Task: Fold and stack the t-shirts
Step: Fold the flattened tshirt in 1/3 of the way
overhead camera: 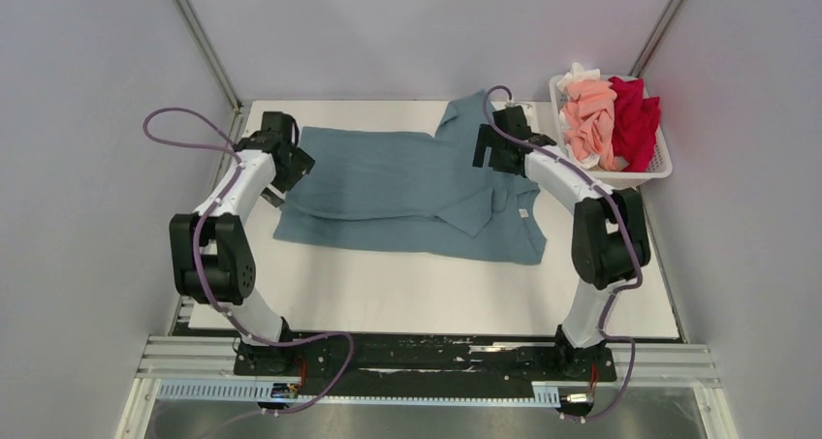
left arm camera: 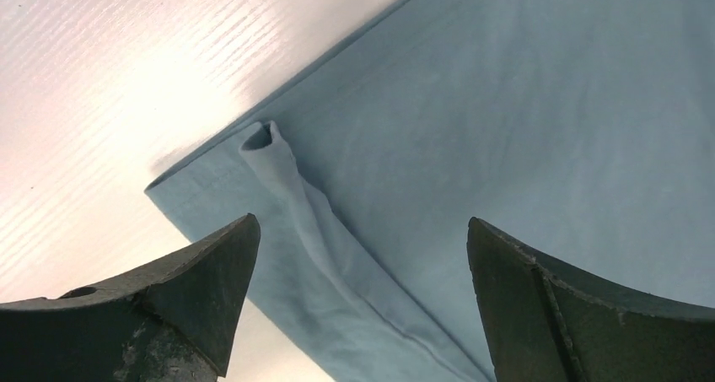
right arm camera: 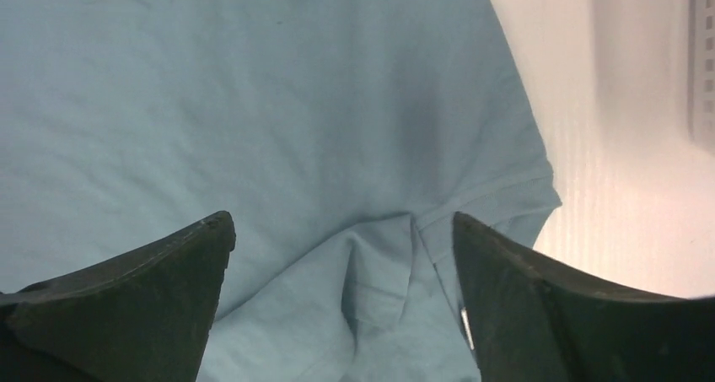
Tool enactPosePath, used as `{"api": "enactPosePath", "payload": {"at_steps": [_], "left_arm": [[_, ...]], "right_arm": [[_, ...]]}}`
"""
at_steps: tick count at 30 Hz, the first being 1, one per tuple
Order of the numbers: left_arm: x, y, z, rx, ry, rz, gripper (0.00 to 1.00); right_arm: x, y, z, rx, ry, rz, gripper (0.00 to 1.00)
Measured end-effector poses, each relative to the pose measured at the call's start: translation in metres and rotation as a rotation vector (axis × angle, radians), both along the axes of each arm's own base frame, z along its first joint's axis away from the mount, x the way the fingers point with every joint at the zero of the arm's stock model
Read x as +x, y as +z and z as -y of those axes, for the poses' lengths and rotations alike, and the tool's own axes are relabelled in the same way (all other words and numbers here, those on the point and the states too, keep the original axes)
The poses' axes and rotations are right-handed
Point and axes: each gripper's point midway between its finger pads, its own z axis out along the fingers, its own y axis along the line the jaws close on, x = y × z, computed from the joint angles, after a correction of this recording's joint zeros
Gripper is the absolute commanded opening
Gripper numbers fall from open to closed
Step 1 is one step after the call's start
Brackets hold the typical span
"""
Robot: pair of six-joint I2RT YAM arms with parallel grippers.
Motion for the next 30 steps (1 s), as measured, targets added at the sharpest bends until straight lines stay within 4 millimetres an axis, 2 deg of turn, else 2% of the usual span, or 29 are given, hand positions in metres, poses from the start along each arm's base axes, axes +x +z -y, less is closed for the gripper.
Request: {"api": "enactPosePath", "payload": {"at_steps": [3,6,7,9,11,14,17,23,25,30], "left_arm": [[-0.004,0.022,0.005,-0.016,-0.053,0.07,1.0],[-0.019,0.026,0.019,-0.07,-0.14,0.115,1.0],[-0.026,0.021,0.028,-0.096,-0.178,0.114,1.0],[-0.035,0.008,0.039,-0.126,-0.235,0.093,1.0],[-0.045,-0.009,0.052,-0.15,-0.291,0.047,1.0],[-0.052,-0.028,0.068,-0.177,-0.357,-0.005,1.0],[-0.052,-0.041,0.08,-0.209,-0.397,-0.019,1.0],[-0.053,-0.055,0.081,-0.214,-0.405,-0.042,1.0],[-0.053,-0.059,0.08,-0.21,-0.405,-0.049,1.0],[-0.055,-0.064,0.078,-0.2,-0.406,-0.058,1.0]], "right_arm": [[-0.015,0.018,-0.006,0.067,0.031,0.038,1.0],[-0.058,0.024,-0.017,0.179,0.105,0.039,1.0],[-0.078,0.022,-0.022,0.226,0.138,0.025,1.0],[-0.101,0.015,-0.03,0.289,0.179,-0.007,1.0],[-0.117,0.001,-0.04,0.331,0.209,-0.049,1.0],[-0.131,-0.018,-0.053,0.374,0.238,-0.113,1.0],[-0.133,-0.031,-0.063,0.405,0.251,-0.149,1.0],[-0.13,-0.058,-0.068,0.412,0.237,-0.201,1.0],[-0.125,-0.057,-0.072,0.425,0.239,-0.196,1.0],[-0.097,-0.055,-0.086,0.441,0.253,-0.156,1.0]]}}
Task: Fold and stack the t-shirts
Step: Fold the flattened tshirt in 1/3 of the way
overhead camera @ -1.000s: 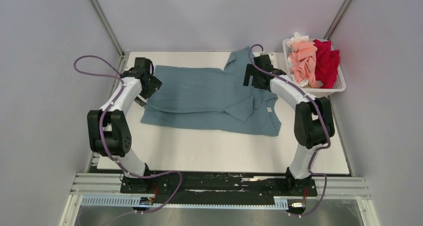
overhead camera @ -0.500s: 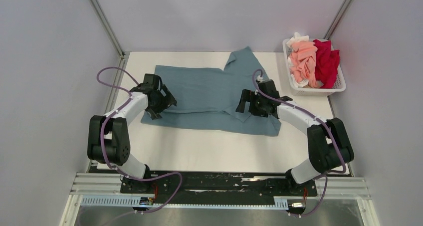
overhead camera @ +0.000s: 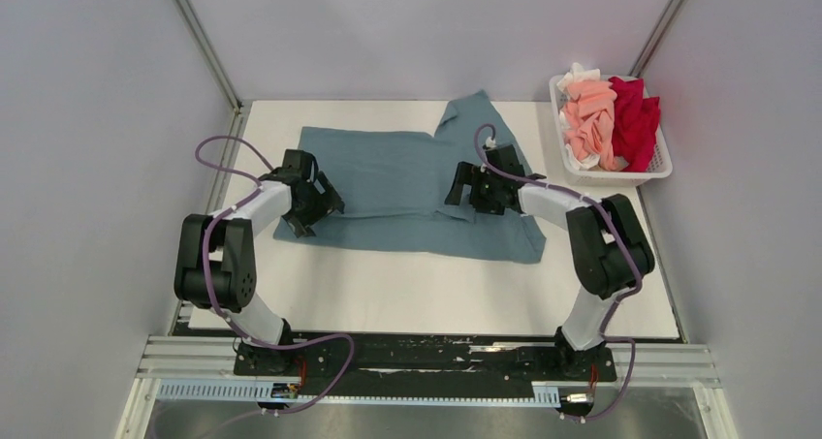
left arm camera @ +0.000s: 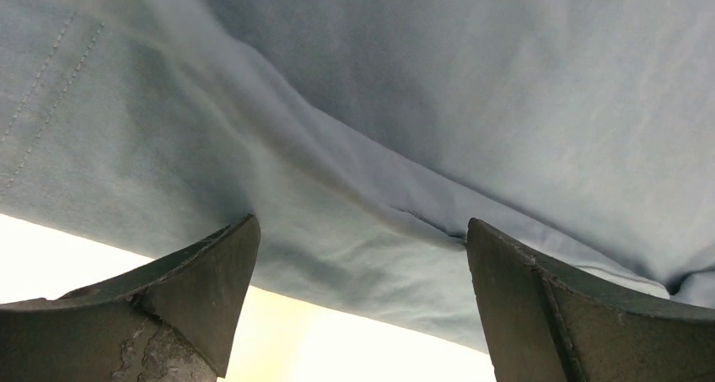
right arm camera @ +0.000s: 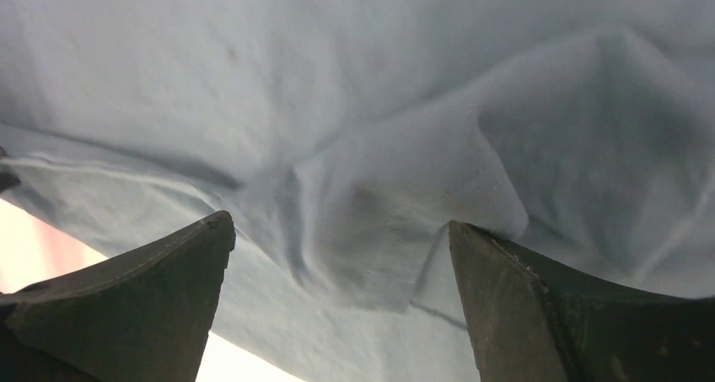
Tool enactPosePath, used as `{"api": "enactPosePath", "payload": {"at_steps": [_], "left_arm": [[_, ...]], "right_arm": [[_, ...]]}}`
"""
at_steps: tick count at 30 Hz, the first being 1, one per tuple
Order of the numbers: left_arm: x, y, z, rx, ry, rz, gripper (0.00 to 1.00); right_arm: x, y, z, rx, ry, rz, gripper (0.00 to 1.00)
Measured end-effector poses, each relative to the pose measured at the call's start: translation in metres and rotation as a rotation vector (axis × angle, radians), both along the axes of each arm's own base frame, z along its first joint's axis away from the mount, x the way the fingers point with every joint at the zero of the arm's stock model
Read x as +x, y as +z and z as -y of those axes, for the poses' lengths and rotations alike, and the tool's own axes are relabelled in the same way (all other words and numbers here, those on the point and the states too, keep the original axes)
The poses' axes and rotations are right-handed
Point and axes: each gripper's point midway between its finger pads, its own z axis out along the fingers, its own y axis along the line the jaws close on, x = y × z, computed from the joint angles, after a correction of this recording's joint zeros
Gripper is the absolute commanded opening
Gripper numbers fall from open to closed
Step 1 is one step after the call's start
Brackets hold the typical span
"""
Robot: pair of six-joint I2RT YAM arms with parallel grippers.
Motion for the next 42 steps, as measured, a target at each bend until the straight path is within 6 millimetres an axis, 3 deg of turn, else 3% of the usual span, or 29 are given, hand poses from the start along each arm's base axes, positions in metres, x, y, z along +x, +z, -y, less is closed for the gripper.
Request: {"api": "enactPosePath", "payload": {"at_steps": [6,11,14,18,23,29,31,33,37,42], "left_arm": [[-0.002,-0.003,-0.005,0.025,0.009,-0.005,1.0],[-0.004,-0.002,-0.01,0.05,0.018,-0.009,1.0],[-0.005,0.004,-0.012,0.063,0.022,-0.003,1.0],[0.007,0.018,-0.011,0.058,0.02,0.039,1.0],[0.026,0.027,-0.005,0.036,0.005,0.081,1.0],[0.05,0.002,0.001,0.025,-0.005,0.05,1.0],[0.056,-0.006,0.0,0.035,-0.003,0.026,1.0],[0.069,-0.002,-0.001,0.043,0.003,0.036,1.0],[0.097,0.002,-0.004,0.068,0.019,0.061,1.0],[0.096,-0.008,-0.013,0.111,0.049,0.005,1.0]], "right_arm": [[0.063,0.018,-0.027,0.018,-0.02,0.105,1.0],[0.132,0.05,-0.042,0.016,-0.082,0.244,1.0],[0.148,0.068,-0.036,-0.01,-0.126,0.301,1.0],[0.123,0.071,-0.017,-0.063,-0.139,0.3,1.0],[0.045,0.052,0.007,-0.12,-0.09,0.22,1.0],[-0.004,0.01,0.008,-0.14,-0.024,0.106,1.0],[-0.013,0.0,0.012,-0.153,-0.021,0.077,1.0],[-0.02,-0.008,0.016,-0.165,-0.022,0.058,1.0],[-0.023,-0.008,0.018,-0.16,-0.028,0.066,1.0],[-0.025,-0.009,0.021,-0.16,-0.035,0.078,1.0]]}}
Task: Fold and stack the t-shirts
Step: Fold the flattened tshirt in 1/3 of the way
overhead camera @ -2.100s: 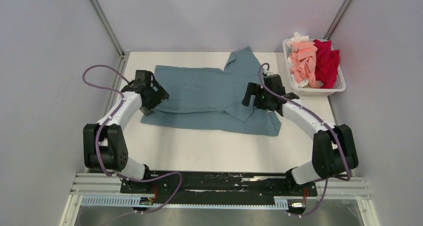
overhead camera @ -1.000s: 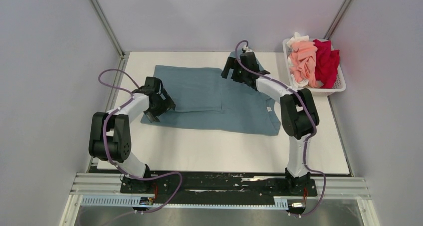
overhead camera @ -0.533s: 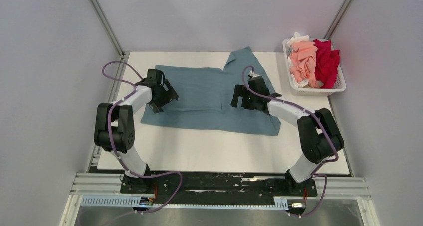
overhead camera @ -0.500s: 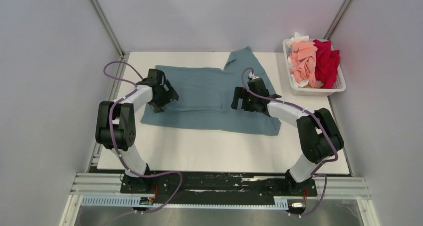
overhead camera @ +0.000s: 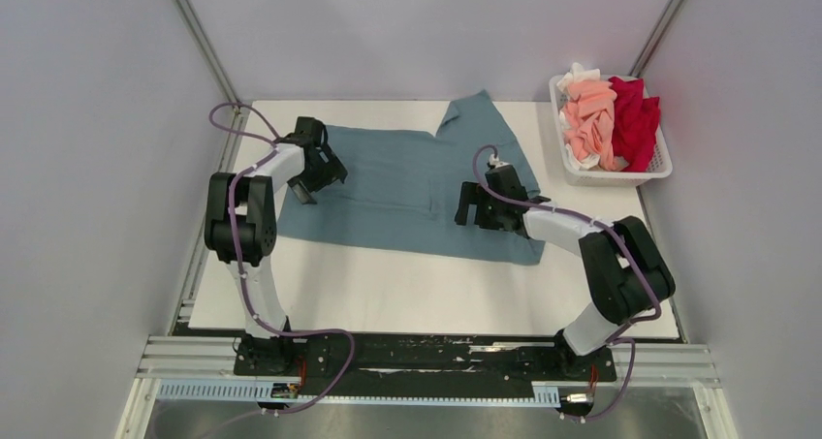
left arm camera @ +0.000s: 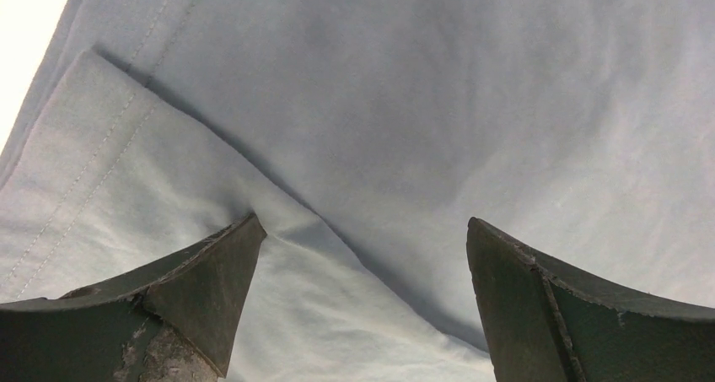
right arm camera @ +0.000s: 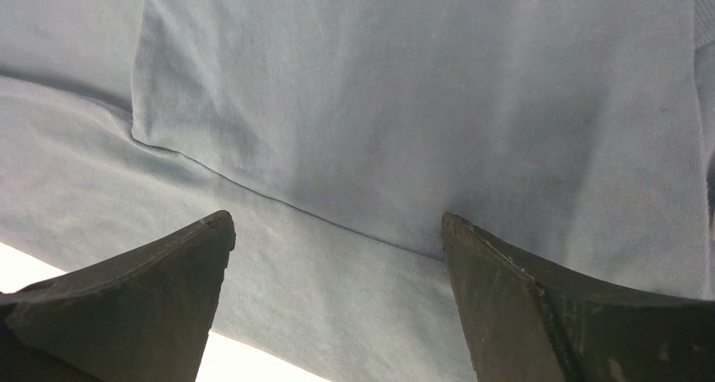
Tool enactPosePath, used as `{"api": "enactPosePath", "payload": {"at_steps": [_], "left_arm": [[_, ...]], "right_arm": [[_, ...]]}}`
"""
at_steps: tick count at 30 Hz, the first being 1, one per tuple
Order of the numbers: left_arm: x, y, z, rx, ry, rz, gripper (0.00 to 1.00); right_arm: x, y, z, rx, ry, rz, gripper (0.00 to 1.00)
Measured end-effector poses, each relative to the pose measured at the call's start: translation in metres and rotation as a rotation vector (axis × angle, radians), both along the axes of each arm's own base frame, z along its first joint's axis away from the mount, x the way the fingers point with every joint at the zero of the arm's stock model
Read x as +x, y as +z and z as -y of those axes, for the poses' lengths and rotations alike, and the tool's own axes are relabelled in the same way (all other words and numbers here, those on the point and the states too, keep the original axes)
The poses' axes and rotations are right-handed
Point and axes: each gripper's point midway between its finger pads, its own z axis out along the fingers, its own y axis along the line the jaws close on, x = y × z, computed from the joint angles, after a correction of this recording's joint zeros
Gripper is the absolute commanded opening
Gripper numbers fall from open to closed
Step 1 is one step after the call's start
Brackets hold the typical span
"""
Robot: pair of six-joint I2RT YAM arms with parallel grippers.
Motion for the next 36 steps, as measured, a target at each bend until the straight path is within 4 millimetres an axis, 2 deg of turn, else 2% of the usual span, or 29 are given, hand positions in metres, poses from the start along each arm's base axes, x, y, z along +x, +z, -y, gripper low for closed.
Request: {"api": "enactPosePath", "payload": {"at_steps": [5,8,13,19,22,29,36], "left_arm": [[-0.008,-0.001,-0.002,0.005,0.011,-0.003,1.0],[-0.027,-0.002,-0.003,-0.004,0.01,-0.001,1.0],[-0.076,-0.003,-0.005,-0.024,0.02,-0.011,1.0],[-0.138,-0.005,0.005,-0.051,0.032,0.0,1.0],[-0.158,-0.004,0.008,-0.074,0.058,0.023,1.0],[-0.183,-0.002,0.011,-0.146,0.132,0.071,1.0],[-0.199,-0.002,0.015,-0.181,0.147,0.077,1.0]], "right_arm": [[-0.007,-0.001,0.003,0.013,-0.008,0.011,1.0],[-0.018,-0.001,0.007,0.026,-0.017,0.01,1.0],[-0.055,0.0,0.017,0.058,-0.024,-0.014,1.0],[-0.107,-0.001,0.026,0.072,0.003,-0.08,1.0],[-0.123,-0.001,0.033,0.064,-0.002,-0.108,1.0],[-0.15,-0.001,0.044,0.049,-0.023,-0.178,1.0],[-0.163,-0.002,0.048,0.05,-0.03,-0.21,1.0]]}}
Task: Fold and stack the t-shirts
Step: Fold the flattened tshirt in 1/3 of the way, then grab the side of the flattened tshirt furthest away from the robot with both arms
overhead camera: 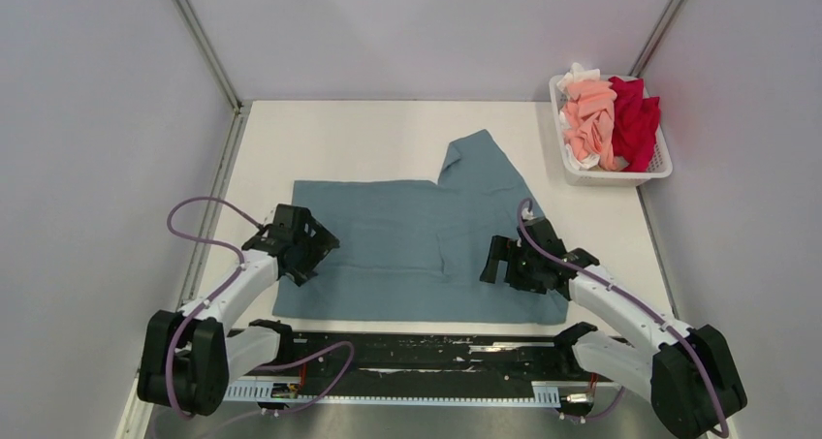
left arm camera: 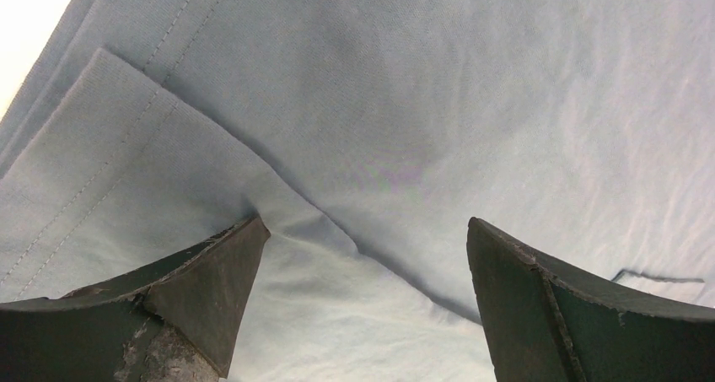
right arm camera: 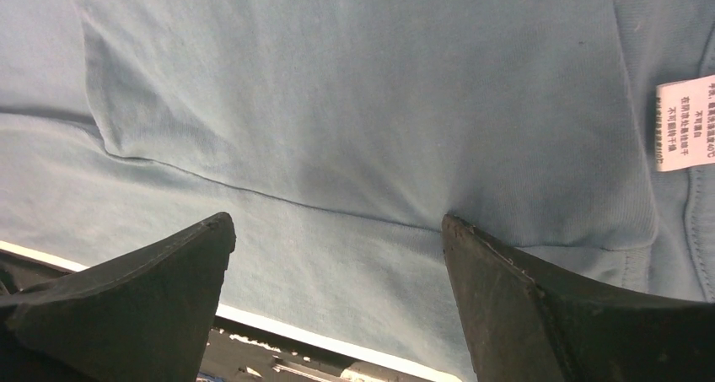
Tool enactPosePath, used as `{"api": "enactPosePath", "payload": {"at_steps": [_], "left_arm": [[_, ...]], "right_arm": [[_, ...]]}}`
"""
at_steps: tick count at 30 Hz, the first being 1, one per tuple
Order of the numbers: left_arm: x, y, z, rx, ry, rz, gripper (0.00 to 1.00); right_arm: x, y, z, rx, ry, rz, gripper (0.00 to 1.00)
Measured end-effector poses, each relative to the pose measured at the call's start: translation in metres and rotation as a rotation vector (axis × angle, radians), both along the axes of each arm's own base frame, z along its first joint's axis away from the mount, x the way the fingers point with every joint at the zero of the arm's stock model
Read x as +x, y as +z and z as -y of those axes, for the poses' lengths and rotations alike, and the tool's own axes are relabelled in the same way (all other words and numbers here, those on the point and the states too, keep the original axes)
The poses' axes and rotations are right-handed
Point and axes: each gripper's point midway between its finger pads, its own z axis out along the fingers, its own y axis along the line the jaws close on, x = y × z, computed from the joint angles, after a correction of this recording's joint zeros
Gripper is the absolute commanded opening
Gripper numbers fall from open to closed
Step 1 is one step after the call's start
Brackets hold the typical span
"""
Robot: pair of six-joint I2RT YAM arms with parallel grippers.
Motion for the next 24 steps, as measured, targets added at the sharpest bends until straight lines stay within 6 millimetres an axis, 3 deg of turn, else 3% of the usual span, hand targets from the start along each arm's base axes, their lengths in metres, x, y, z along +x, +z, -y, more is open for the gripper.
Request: {"api": "enactPosePath", "payload": {"at_steps": [9,13,15,18,20,24], "left_arm": [[-0.036,0.001,-0.003,-0.009,0.023,-0.07,1.0],[-0.041,0.006,-0.008,0.027,0.012,-0.095,1.0],[-0.032,0.019,-0.013,0.064,0.013,-0.08,1.0],[0.003,0.059,-0.019,0.117,0.019,0.019,1.0],[0.026,0.083,-0.024,0.145,0.034,0.088,1.0],[0.055,0.097,-0.043,0.175,0.084,0.12,1.0]], "right_arm": [[-0.003,0.002,0.006,-0.028,-0.021,-0.016,1.0],[0.01,0.026,0.006,-0.025,-0.035,0.053,1.0],[0.026,0.049,0.003,-0.016,-0.048,0.124,1.0],[0.062,0.092,-0.002,0.0,-0.089,0.262,1.0],[0.084,0.111,-0.006,-0.001,-0.108,0.327,1.0],[0.141,0.132,-0.018,-0.052,-0.102,0.421,1.0]]}}
